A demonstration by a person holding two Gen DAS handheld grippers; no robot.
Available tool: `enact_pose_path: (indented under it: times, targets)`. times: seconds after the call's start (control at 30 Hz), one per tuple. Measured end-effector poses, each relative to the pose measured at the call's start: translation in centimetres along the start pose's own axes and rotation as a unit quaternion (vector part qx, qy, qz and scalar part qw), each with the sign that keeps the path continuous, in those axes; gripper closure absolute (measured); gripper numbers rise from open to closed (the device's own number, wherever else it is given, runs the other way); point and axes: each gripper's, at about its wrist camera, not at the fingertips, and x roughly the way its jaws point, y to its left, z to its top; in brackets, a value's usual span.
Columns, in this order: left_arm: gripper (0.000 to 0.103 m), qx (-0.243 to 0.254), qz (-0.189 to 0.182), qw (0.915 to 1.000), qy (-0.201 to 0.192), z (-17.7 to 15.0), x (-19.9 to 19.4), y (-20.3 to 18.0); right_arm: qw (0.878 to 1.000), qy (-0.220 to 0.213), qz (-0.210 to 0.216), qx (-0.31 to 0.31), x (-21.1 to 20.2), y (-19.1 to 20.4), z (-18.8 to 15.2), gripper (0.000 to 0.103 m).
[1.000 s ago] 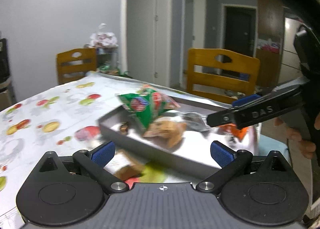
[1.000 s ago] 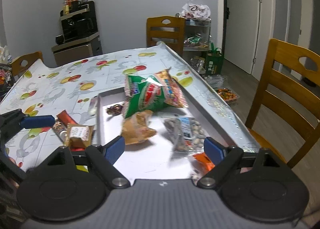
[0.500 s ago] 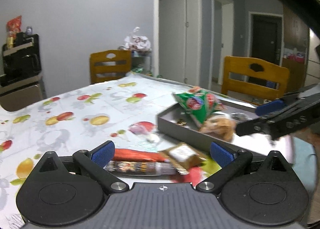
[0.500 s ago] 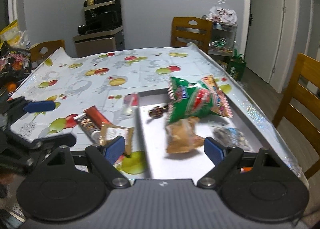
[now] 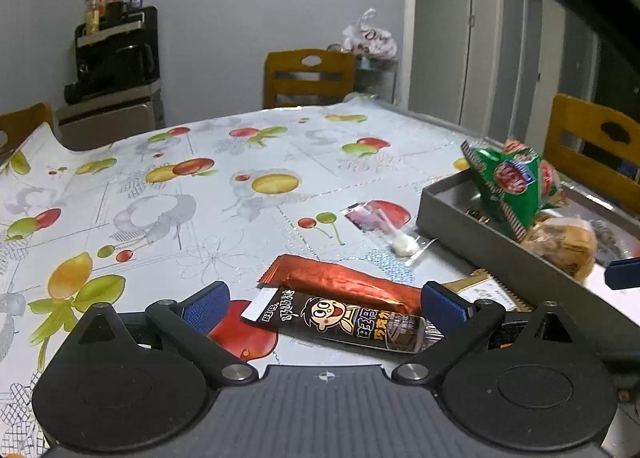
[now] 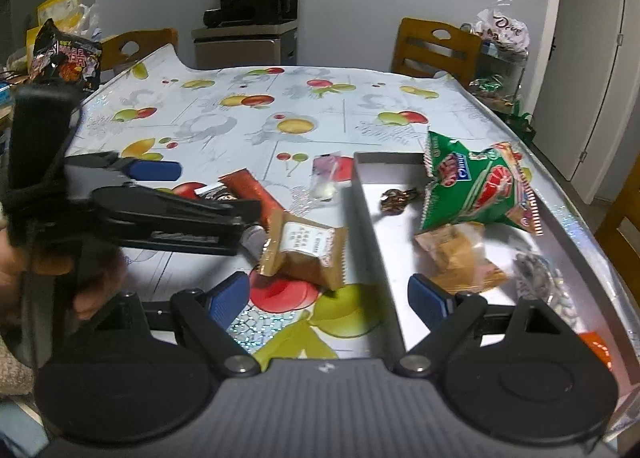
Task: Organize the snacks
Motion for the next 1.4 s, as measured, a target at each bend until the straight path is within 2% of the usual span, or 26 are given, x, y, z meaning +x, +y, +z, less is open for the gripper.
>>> enact_pose_path:
  times: [0.23,0.63,0.93,1.23,1.4]
  targets:
    - [0.0,-0.007,0.003,0.9999,0.014,-0.2,0.8,0.0,1.0,0.003,0.003,-0.007,0.0,0.1,-0.2,0.016]
    - [0.0,-0.007,0.017,0.9996,0.023,-1.0,-0.6,1.8,1.0,0.009,0.011,-0.009,0.4,0.2,0.0,0.016]
    - [0.0,-0.034,0.019,0.9988,0.029,-1.4,-1.0,3.3,1.0,0.011,0.013,-0.018,0.9,1.1,0.5,0.016]
    - [0.002,-0.059,-0.001,0.9976,0.035,-1.6,-0.9,4.1,1.0,0.005,0.012,-0.018,2.4,2.2,0.9,0.016]
    - [0.002,-0.066,-0.009,0.9971,0.036,-1.7,-0.9,4.3,1.0,-0.01,-0.004,-0.015,4.0,2.6,1.6,0.016]
